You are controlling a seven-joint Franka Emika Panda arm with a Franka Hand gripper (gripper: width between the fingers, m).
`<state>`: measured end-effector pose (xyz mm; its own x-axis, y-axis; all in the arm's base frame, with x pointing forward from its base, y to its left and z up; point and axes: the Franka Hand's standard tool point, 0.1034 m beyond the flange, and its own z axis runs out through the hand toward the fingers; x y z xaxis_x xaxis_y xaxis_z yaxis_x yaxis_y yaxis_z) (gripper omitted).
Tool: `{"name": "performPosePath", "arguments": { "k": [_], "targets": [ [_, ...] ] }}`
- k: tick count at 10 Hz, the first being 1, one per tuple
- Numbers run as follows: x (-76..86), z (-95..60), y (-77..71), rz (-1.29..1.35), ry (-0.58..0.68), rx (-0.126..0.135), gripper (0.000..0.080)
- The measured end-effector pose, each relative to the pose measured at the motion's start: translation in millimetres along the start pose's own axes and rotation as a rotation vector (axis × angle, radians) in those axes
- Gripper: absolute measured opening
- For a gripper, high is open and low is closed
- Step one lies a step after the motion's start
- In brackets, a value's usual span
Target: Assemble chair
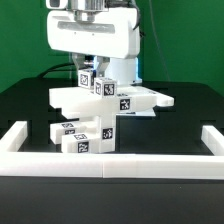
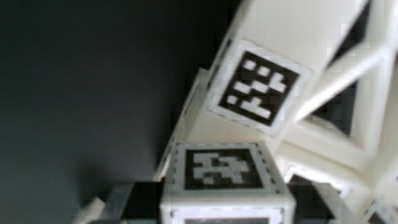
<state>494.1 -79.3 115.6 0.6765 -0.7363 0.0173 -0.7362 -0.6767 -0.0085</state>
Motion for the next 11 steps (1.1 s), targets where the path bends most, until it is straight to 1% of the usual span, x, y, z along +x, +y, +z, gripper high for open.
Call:
{"name": "performPosePath", "arguments": {
  "k": [1,2,8,11],
  "targets": [
    [0.0,0.1,0.2,0.060,-0.002,0.004,0.0287],
    [0.1,0.3,0.6,0.164,-0.008,0.018,0.0287],
    [2.5,0.6,-0.9,0.727,-0.025,0.070,0.0287],
    [2.5,0.6,-1.5,0.959,-0.044,0.080,0.0287]
  ]
}}
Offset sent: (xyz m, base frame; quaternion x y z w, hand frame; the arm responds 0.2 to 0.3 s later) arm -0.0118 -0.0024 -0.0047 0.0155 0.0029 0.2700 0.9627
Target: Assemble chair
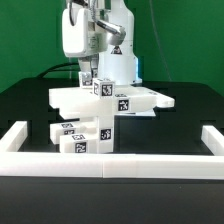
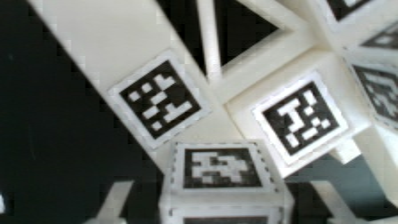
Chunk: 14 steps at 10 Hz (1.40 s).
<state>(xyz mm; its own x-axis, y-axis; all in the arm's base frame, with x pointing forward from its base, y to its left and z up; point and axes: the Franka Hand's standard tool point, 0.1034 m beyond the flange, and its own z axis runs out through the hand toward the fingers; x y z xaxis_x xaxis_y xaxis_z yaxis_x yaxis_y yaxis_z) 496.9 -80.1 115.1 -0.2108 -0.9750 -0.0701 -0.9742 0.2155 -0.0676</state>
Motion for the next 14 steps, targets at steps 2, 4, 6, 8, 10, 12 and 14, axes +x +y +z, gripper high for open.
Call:
{"name": "performPosePath", "arguments": {
  "k": [2,4,6,8,10,12,14],
  "targets": [
    [-0.7,0.0,-0.1,0.140,-0.002,0.001,0.0287],
    [-1.5,0.1,-0.3,0.208,-0.005,0.002,0.0288],
    [-1.3,1.1,0.1,0.130,-0.004,-0.006,0.0479],
    [-5.7,1.4,-2.9,-0.017,-0.004,-0.025,0.0635],
    [-5.7,1.1,-3.7,-0.206,-0.006,-0.023,0.0645],
    [-5.5,1.4,-3.5,-0.314,-0.007,-0.023,0.0648],
    [-6.8,1.8,-3.0,-0.511,0.000,-0.030,0.0649]
  ]
}}
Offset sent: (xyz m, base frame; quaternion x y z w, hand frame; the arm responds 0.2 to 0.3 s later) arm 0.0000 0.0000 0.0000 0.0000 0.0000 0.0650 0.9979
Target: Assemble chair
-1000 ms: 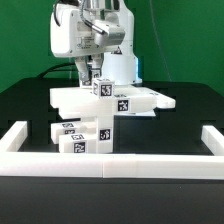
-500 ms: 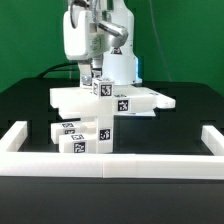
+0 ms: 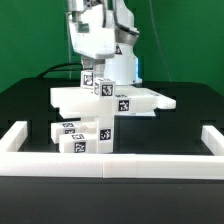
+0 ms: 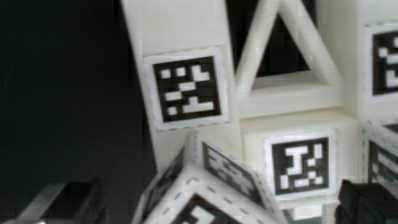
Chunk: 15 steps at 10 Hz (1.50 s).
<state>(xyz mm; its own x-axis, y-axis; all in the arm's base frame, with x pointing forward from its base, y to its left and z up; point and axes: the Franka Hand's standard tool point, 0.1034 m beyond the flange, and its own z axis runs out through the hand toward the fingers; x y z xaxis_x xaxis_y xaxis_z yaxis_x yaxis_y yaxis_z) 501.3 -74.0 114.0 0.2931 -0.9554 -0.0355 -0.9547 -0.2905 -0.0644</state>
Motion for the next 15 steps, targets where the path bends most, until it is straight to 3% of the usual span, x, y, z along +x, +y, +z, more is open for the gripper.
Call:
{"name": "performPosePath", "arguments": {
  "k": [5,10,15],
  "targets": [
    [-0.5,-0.3,-0.3,-0.475,0.015,-0.027,0.0649],
    [-5.2,-2.4,-3.1,-0.707,0.015,-0.034,0.0649],
    [-30.5,-15.0,-11.7,-0.646,-0.008,0.006,0.0649]
  ]
}}
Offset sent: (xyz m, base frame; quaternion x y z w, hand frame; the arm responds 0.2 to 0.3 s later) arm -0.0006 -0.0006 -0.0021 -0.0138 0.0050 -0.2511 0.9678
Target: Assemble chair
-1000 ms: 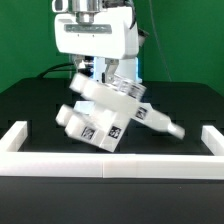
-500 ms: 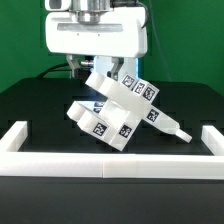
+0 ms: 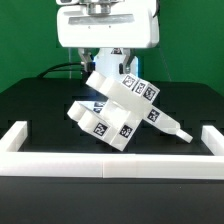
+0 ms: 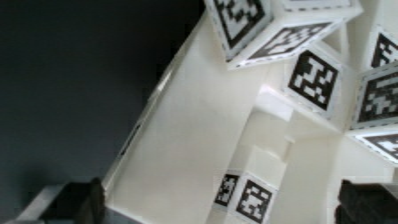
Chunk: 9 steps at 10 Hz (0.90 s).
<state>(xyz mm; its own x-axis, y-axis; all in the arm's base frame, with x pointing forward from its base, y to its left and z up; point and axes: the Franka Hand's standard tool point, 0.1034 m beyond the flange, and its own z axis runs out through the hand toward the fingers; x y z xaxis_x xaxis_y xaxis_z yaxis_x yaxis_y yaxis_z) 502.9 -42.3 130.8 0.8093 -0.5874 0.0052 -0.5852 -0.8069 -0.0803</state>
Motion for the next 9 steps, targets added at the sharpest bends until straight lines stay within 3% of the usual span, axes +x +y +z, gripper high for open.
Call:
{"name": "performPosePath", "arguments": {
  "k": [3,7,9],
  "targets": [
    [-0.1,-1.0,-19.0,0.019,0.010,0.000,0.0649],
    [-6.2,-3.1,-32.7,0.042,0.011,0.006,0.0649],
    [-6.3,5.5,-28.9,0.036,0.014,-0.015,0.0649]
  ]
}}
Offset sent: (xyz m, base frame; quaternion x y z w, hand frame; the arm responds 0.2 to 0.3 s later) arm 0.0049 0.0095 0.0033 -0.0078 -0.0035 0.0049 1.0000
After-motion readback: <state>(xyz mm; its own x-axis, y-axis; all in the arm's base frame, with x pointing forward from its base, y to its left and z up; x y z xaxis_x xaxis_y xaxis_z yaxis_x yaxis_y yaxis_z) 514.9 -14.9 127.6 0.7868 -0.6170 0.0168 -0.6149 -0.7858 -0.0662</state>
